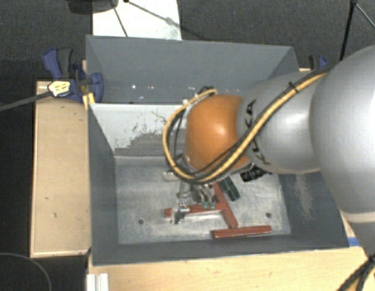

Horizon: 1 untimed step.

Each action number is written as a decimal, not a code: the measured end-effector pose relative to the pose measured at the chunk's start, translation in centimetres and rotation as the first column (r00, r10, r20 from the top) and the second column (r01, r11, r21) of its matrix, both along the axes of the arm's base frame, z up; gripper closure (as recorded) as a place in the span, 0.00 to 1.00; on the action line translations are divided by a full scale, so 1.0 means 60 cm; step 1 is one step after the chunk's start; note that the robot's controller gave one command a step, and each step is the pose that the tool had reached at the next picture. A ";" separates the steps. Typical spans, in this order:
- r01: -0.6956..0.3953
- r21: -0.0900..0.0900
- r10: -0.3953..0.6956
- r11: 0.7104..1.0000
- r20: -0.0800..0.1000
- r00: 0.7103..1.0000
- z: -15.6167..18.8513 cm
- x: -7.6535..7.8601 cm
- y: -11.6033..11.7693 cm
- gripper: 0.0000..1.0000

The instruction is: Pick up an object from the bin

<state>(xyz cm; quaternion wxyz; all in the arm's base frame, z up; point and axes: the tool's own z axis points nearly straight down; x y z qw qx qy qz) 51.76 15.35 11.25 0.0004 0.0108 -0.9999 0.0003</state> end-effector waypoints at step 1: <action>-0.089 0.001 0.089 0.996 0.001 0.996 -0.011 -0.018 -0.092 0.00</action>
Offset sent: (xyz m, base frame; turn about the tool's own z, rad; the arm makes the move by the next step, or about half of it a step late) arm -0.0154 -0.0687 -0.0425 -0.0147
